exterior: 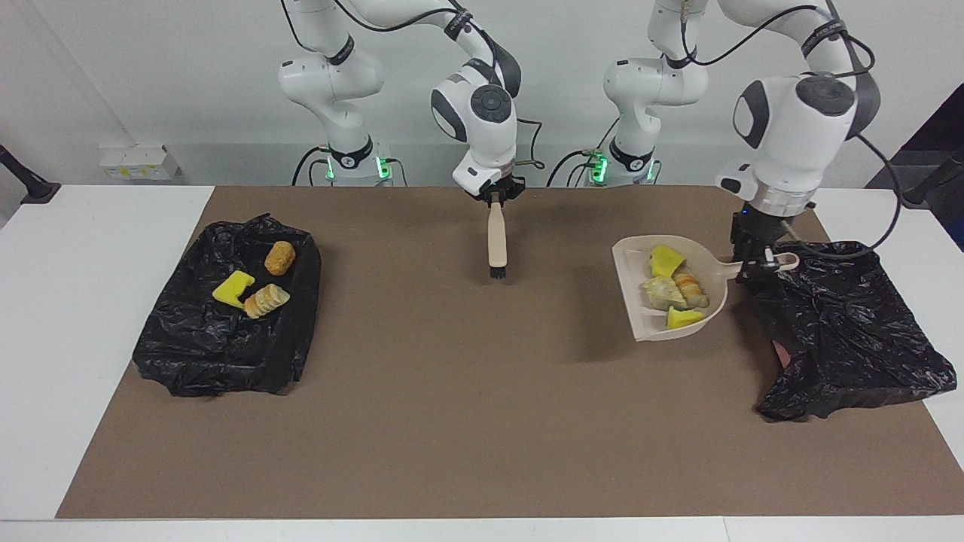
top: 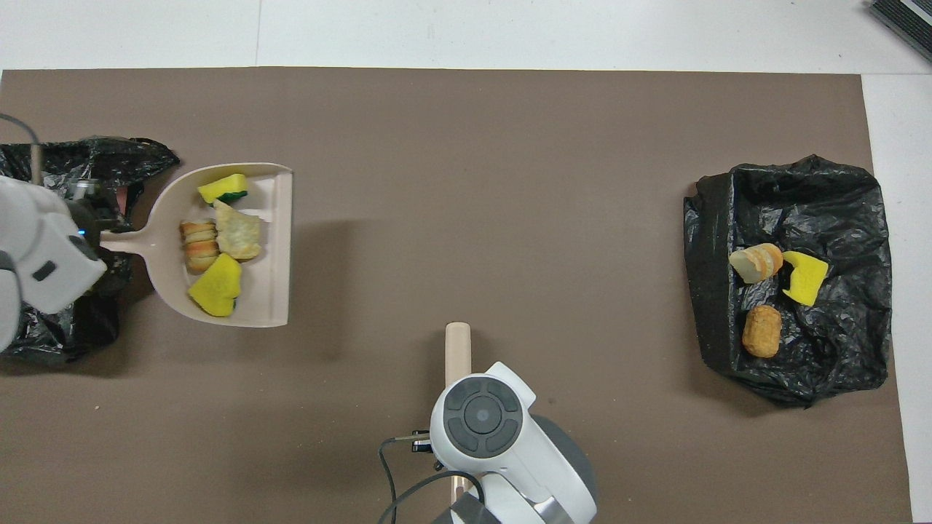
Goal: Sweep and dump trash in bin
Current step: 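Tip the dustpan into the black bag with the left gripper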
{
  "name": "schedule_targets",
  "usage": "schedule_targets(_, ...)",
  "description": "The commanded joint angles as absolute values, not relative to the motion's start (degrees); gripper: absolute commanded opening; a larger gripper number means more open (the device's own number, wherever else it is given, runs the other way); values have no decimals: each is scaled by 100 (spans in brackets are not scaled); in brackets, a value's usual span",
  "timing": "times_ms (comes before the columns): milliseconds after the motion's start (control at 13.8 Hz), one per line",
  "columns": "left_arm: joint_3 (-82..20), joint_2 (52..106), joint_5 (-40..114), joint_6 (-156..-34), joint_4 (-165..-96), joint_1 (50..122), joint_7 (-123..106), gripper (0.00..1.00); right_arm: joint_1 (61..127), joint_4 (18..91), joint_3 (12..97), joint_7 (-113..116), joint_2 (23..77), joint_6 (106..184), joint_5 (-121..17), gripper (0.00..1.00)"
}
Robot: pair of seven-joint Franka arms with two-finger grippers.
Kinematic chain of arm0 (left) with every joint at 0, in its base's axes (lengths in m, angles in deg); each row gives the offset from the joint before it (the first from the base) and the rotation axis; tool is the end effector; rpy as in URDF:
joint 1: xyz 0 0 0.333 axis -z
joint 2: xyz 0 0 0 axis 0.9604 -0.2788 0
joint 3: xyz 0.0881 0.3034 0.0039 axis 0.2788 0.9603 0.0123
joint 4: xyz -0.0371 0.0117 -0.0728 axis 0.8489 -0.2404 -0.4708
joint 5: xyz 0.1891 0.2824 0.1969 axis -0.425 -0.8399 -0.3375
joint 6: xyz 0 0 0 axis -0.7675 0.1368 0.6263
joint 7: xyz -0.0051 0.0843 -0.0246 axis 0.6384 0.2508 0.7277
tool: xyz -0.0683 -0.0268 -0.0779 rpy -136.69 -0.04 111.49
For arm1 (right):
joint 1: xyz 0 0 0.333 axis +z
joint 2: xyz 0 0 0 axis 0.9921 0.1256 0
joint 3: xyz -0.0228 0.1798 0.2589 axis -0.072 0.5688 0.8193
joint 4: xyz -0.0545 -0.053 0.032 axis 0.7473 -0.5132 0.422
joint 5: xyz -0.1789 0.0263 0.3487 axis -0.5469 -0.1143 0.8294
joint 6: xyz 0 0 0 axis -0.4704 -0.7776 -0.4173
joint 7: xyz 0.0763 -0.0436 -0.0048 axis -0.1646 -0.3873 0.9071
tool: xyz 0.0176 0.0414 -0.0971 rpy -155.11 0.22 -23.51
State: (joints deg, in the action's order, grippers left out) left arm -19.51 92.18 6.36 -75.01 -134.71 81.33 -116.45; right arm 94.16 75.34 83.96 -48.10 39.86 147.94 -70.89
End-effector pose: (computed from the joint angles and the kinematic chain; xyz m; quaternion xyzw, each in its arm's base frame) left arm 0.5577 0.0164 0.5045 -0.6833 0.7256 -0.0207 0.0783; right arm 0.3484 0.3978 0.3516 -0.9915 -0.0012 0.1274 0.0281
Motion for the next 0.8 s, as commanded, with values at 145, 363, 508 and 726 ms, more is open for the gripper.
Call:
schedule_targets(145,-675,9107,1011,-7481,-13008,8287,-12405,0,9395,7599,8431,-4897,4167,14989,-7426,0)
schedule_targets(363,28,8755,1038,-7446,-12446,8278,-13020,0,9403,7757,8431,-4941,4290,15357,-7435,0)
schedule_targets(508,407,8448,977,-7454,-12077,8234,-13075,0,9386,7766,8431,-4941,4298,15367,-7426,21)
schedule_targets(726,443,8096,198,-7786,-11856,7961,-13040,0,9368,7714,8431,-4783,4359,15376,-7435,72)
